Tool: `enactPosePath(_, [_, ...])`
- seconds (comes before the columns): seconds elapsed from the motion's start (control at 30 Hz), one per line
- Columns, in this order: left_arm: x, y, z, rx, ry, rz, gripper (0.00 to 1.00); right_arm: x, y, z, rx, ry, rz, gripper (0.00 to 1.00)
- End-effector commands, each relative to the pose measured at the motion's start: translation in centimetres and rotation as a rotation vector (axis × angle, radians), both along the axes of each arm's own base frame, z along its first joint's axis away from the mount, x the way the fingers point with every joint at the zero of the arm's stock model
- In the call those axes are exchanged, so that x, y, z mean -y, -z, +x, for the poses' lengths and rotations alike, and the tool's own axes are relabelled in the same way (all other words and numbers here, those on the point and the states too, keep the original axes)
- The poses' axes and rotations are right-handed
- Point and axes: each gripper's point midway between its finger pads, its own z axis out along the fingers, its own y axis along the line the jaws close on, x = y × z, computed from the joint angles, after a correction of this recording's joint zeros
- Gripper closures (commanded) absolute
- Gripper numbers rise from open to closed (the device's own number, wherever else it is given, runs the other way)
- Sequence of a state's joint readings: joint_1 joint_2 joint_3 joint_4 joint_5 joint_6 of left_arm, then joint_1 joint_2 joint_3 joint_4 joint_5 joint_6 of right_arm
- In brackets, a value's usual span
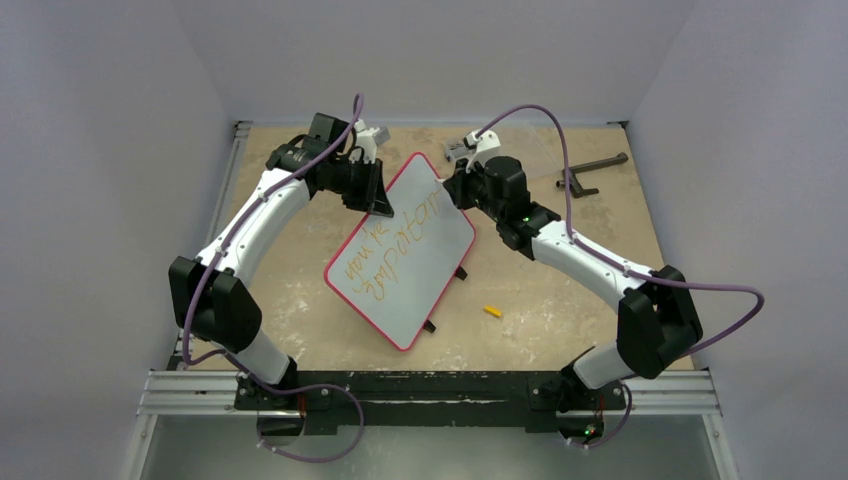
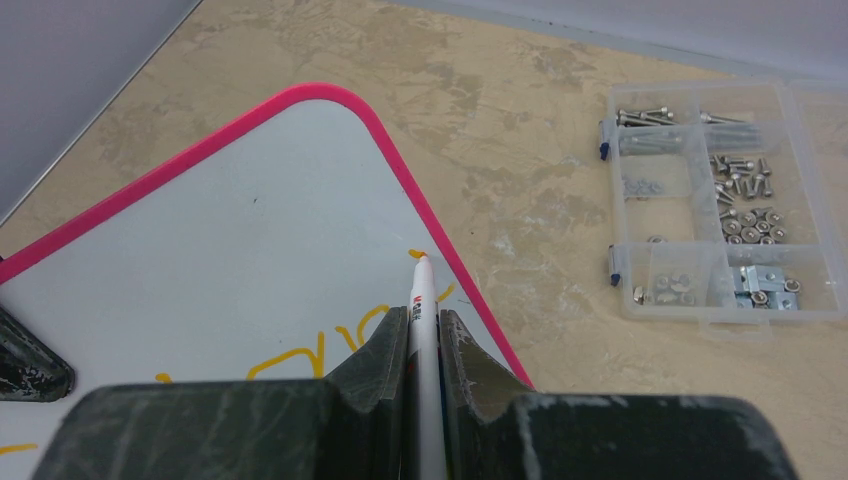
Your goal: Write a sentence on the whiteboard
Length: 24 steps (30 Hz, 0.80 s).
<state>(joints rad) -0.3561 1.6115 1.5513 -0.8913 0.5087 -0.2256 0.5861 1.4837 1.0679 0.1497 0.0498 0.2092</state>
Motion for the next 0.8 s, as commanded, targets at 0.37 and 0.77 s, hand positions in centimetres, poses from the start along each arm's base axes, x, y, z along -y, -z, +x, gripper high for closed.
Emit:
enactPosePath(0.37, [-1.3,0.3,0.5,0.088,0.018,0.108,1.0,-0.3,1.1,-1.2,-0.006,-0.044,0.02,1.0])
enactPosePath(0.77, [-1.3,0.4,0.5,0.086,0.019,0.11,1.0,0.8,3.4,-3.2,-0.055,-0.041,0.012,1.0])
